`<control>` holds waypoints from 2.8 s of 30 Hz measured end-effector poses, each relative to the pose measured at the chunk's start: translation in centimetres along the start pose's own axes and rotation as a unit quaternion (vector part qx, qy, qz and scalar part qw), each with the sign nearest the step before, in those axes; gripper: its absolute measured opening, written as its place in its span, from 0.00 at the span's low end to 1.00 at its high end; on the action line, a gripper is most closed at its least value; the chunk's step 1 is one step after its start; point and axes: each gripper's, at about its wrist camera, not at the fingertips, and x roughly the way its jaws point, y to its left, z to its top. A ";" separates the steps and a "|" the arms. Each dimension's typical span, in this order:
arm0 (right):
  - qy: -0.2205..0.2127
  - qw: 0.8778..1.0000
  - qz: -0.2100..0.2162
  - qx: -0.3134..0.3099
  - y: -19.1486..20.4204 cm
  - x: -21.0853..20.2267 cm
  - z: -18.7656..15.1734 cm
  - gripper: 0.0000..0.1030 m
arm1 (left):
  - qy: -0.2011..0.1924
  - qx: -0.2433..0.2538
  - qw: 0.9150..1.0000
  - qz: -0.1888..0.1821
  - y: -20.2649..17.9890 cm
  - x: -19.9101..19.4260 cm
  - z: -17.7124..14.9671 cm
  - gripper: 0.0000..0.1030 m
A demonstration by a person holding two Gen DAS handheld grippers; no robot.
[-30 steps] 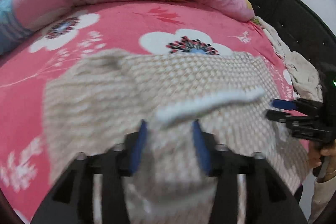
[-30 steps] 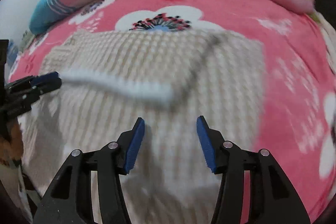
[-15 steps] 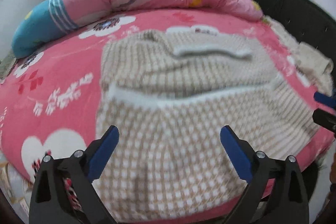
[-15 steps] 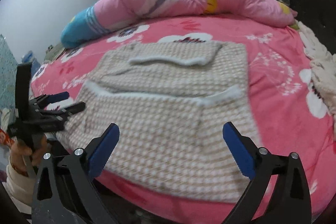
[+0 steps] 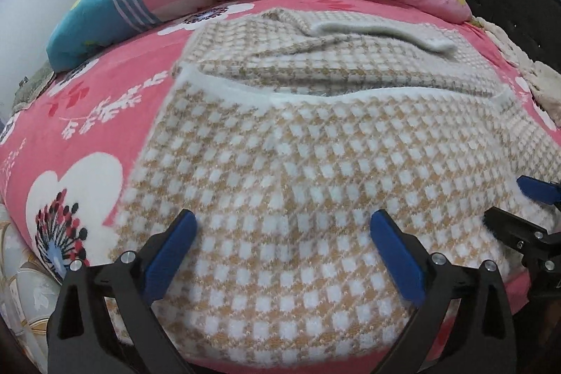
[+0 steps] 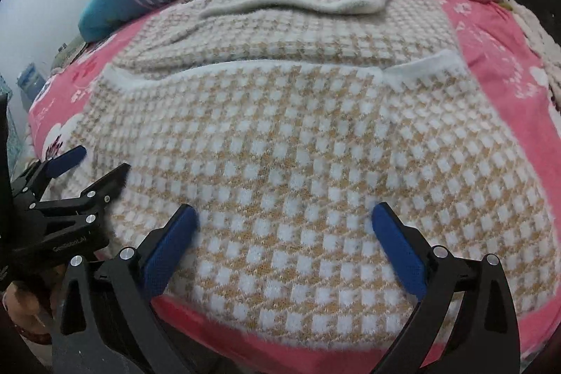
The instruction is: Fold large clothes
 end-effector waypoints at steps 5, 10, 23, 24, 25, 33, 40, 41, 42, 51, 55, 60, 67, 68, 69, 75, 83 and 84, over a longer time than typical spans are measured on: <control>0.002 1.000 0.010 0.014 -0.4 -0.2 0.1 0.92 | 0.002 -0.005 1.000 -0.003 0.0 -0.4 -0.1 0.95; 0.001 1.000 0.017 0.022 -1.1 -0.4 0.4 0.92 | 0.007 -0.007 1.000 -0.005 0.2 0.0 0.0 0.95; 0.015 1.000 -0.003 0.013 -0.4 -1.1 0.5 0.92 | 0.017 -0.002 1.000 -0.008 0.2 0.2 0.4 0.95; 0.013 1.000 -0.005 0.013 0.1 -1.3 0.7 0.92 | 0.017 -0.002 1.000 -0.008 0.2 0.2 0.4 0.95; 0.000 1.000 -0.006 0.010 0.4 -1.9 1.0 0.92 | 0.018 -0.002 1.000 -0.008 0.1 0.2 0.3 0.95; -0.032 0.999 -0.020 -0.009 1.4 -1.0 3.6 0.92 | 0.019 -0.002 1.000 -0.006 0.1 0.1 0.3 0.95; -0.030 1.000 -0.004 -0.005 1.0 2.0 3.1 0.93 | 0.021 0.000 1.000 0.001 -0.2 0.1 0.2 0.95; -0.029 1.000 -0.004 -0.007 1.0 2.0 3.2 0.93 | 0.022 -0.001 1.000 0.001 -0.3 0.1 0.2 0.95; -0.028 1.000 -0.005 -0.009 1.0 2.1 3.3 0.93 | 0.022 -0.001 1.000 0.001 -0.3 0.1 0.2 0.95; -0.022 1.000 -0.001 -0.005 0.2 1.9 2.9 0.93 | 0.021 0.001 1.000 0.001 -0.1 0.1 0.3 0.95; -0.022 1.000 -0.001 -0.005 0.1 2.0 2.9 0.93 | 0.022 0.001 1.000 0.001 -0.2 0.1 0.2 0.95; -0.022 1.000 -0.002 -0.005 0.1 2.0 3.0 0.93 | 0.022 0.002 1.000 0.000 -0.1 0.1 0.3 0.95; -0.020 1.000 -0.004 -0.004 0.0 2.2 2.9 0.93 | 0.022 0.000 1.000 0.000 -0.1 0.2 0.2 0.95; -0.019 1.000 -0.004 -0.005 -0.1 2.3 3.0 0.93 | 0.022 0.000 1.000 0.000 -0.1 0.2 0.2 0.95; -0.019 1.000 -0.005 -0.005 -0.1 2.3 3.0 0.93 | 0.022 0.000 1.000 0.000 -0.1 0.1 0.1 0.95; -0.019 1.000 -0.005 -0.005 -0.2 2.4 3.1 0.93 | 0.022 0.000 1.000 0.000 -0.1 0.2 0.1 0.95; -0.019 1.000 -0.005 -0.005 -0.1 2.4 3.1 0.93 | 0.023 -0.001 1.000 0.000 -0.1 0.2 0.1 0.95; -0.019 1.000 -0.005 -0.005 -0.2 2.4 3.1 0.94 | 0.023 -0.001 1.000 0.000 -0.1 0.2 0.2 0.95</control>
